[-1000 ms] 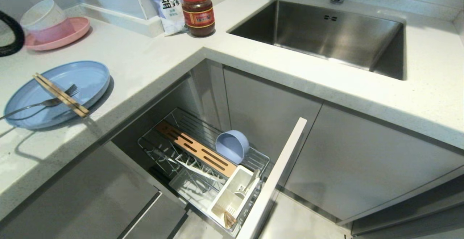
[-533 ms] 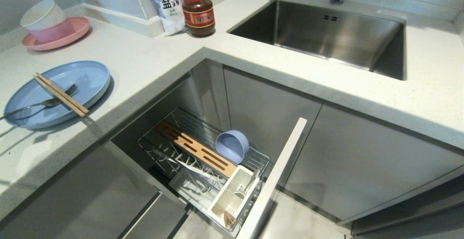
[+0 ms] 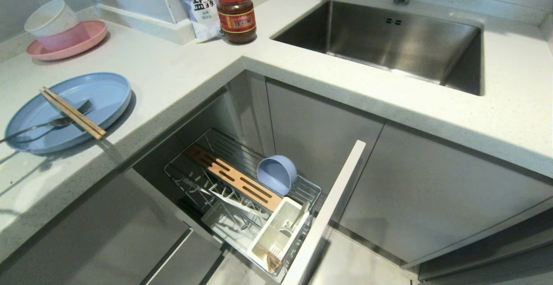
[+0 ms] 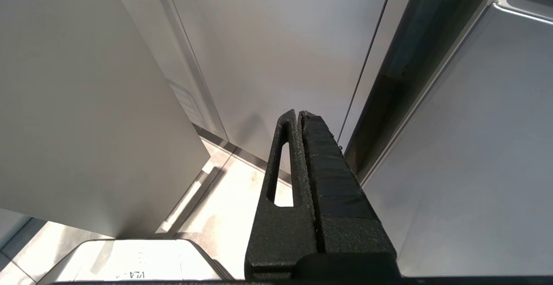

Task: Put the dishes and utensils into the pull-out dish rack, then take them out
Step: Pick up the chopsticks and place it in the cupboard

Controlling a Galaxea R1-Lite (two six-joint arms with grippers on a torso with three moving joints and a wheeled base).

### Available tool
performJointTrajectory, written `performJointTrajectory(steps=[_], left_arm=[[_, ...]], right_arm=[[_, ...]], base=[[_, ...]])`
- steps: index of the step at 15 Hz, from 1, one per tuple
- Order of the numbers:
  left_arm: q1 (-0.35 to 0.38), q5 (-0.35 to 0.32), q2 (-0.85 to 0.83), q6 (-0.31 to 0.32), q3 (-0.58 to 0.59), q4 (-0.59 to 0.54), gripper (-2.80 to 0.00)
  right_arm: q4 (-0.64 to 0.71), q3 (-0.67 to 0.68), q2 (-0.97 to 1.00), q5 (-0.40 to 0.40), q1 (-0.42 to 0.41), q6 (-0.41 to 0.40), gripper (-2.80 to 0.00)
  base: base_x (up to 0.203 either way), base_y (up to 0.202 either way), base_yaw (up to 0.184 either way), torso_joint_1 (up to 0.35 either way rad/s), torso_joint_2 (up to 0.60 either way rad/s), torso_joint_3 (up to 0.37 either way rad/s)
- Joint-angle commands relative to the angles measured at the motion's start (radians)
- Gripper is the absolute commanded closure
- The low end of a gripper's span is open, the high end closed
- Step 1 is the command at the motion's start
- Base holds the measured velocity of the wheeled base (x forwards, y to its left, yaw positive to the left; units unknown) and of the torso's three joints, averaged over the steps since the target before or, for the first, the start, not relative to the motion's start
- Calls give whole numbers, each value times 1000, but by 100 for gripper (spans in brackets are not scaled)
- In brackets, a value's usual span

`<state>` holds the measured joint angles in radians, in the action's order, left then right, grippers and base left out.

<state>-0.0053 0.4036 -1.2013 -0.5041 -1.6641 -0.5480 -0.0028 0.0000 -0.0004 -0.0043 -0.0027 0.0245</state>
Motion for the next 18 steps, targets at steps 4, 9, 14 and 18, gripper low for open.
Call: performJointTrajectory(steps=[4,9,14,18], left_arm=[[-66,4,-109,-70,-49,-159,0],[-145,6,-161,-189,-100,-271,0],[-160,19,-192,-207,-111,-392,0],[-176,55,-220,-218,-109,-441,0]], right_arm=[[0,2,-4,0,0,0,0],[0,2,-4,0,0,0,0],[0,2,-4,0,0,0,0],[0,2,-4,0,1,0,0]], base=[[0,0,0,0,0,0],[0,0,0,0,0,0],[0,0,0,0,0,0],[0,0,0,0,0,0]])
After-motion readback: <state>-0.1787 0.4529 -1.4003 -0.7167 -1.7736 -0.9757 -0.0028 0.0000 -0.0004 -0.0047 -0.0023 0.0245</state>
